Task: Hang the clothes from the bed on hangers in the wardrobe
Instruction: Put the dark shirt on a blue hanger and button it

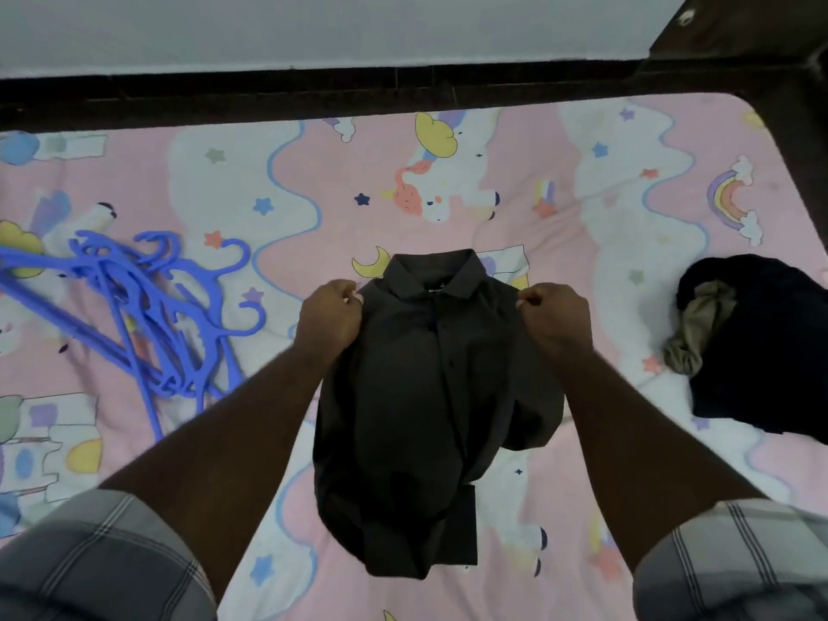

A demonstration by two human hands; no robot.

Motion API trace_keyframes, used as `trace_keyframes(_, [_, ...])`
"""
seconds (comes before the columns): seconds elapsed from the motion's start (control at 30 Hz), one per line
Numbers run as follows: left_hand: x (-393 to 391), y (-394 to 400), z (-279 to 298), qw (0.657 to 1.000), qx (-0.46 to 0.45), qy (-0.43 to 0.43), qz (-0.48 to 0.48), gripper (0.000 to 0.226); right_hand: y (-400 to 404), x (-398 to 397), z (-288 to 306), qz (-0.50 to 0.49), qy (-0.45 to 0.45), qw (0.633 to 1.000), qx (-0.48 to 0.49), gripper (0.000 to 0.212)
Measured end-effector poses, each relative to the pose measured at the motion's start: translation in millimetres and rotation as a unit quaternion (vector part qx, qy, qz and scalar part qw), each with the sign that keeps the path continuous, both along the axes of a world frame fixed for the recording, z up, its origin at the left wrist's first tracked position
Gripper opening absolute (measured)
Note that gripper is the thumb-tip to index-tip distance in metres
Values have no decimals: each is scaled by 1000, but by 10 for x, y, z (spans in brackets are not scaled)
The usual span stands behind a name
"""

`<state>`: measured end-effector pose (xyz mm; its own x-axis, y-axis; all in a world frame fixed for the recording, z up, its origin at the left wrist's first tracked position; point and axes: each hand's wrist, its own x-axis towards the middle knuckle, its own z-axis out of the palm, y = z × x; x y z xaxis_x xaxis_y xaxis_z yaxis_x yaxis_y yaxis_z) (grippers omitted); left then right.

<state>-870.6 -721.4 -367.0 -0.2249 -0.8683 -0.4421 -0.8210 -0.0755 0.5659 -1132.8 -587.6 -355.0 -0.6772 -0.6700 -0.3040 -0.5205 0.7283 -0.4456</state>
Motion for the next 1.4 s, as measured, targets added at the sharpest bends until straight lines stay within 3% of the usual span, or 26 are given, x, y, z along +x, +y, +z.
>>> trace_keyframes(0.13, [-161, -278, -269, 998, 48, -28, -13, 45, -292, -291, -311, 51, 18, 998, 24, 26])
trace_keyframes(0.3, [-261, -399, -536, 998, 60, -15, 20, 31, -400, -490, -683, 110, 18, 990, 85, 28])
trace_keyframes(0.5, [-264, -340, -370, 991, 116, 25, 66, 23, -371, -548, -633, 123, -17, 988, 89, 19])
trace_keyframes(0.8, [-207, -165, 336, 980, 171, -6, 100, 20, -280, -517, 37, 107, -86, 990, 11, 10])
trace_keyframes(1.0, [-50, 91, 919, 980, 165, 23, 106, 13, -171, -466, 724, 106, -154, 982, -17, 7])
trace_keyframes(1.1, [102, 210, 1220, 979, 166, 75, 90, 9, -66, -424, 1029, 97, -200, 975, -32, 18])
trace_keyframes(1.4, [635, 596, 2216, 985, 44, 156, 53, 8, 327, -86, 2209, 119, -121, 980, -105, 29])
